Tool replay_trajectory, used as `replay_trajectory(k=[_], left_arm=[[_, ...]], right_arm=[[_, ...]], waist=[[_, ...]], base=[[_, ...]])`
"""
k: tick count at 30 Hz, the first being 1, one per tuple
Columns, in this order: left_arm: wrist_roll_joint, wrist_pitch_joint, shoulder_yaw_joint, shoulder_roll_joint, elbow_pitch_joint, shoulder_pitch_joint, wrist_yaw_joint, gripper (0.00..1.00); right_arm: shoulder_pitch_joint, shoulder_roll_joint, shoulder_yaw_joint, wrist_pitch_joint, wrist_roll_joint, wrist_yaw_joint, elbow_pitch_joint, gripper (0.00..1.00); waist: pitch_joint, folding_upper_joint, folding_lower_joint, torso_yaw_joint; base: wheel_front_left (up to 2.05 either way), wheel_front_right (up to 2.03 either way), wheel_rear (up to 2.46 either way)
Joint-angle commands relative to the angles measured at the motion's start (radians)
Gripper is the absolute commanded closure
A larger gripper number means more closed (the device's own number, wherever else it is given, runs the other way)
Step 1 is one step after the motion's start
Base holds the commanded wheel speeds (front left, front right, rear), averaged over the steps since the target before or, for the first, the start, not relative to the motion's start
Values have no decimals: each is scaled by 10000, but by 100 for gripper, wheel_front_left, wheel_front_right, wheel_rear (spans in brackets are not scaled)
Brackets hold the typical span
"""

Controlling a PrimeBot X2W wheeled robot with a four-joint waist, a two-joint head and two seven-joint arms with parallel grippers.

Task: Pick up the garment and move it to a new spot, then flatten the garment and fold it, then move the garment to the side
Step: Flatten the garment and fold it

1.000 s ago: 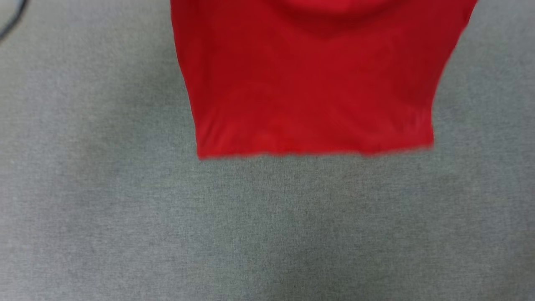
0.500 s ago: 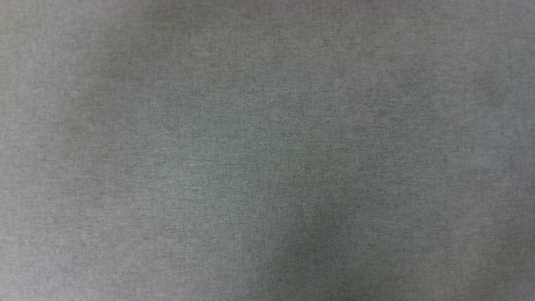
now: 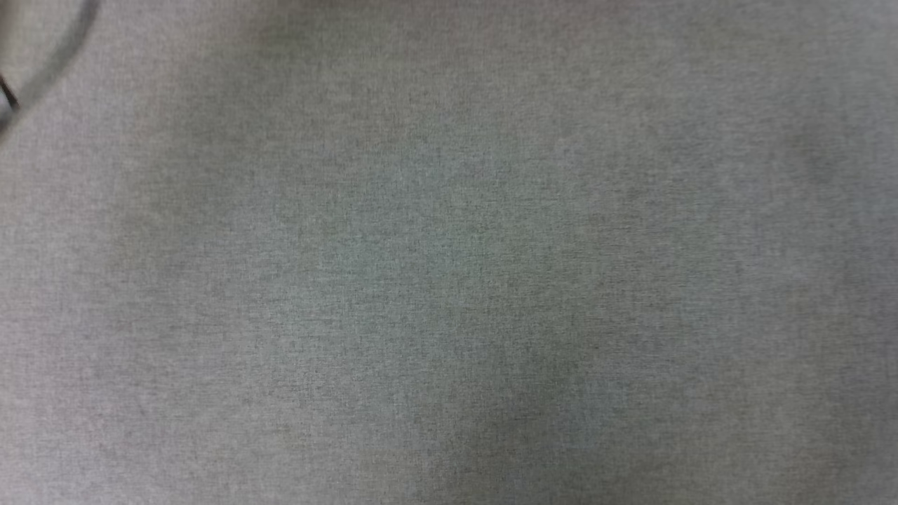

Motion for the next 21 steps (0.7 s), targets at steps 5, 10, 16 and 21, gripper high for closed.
replay_trajectory(k=[5, 10, 16, 21], left_arm=[[-603, -715, -338, 427, -315, 2363, -9, 100], [-1048, -1172, -448, 878, -961, 4414, 241, 100], [-1555, -1522, -658, 1579, -2166, 6915, 920, 100], [-1993, -1506, -823, 2224, -3174, 8598, 1455, 100]], right_arm=[[1754, 190, 843, -652, 769, -10, 202, 100], [3385, -124, 1452, -1160, 1429, -10, -31, 100], [5465, -680, 1957, -1772, 2250, -11, -550, 100], [6979, -1196, 2214, -1931, 2675, -11, -971, 100]], waist=[[-495, -1, -1, -67], [-961, -1, -1, -62], [-1842, -1, -1, -40], [-2558, -1, -1, -55]], base=[[0, 0, 0], [0, 0, 0], [0, 0, 0], [0, 0, 0]])
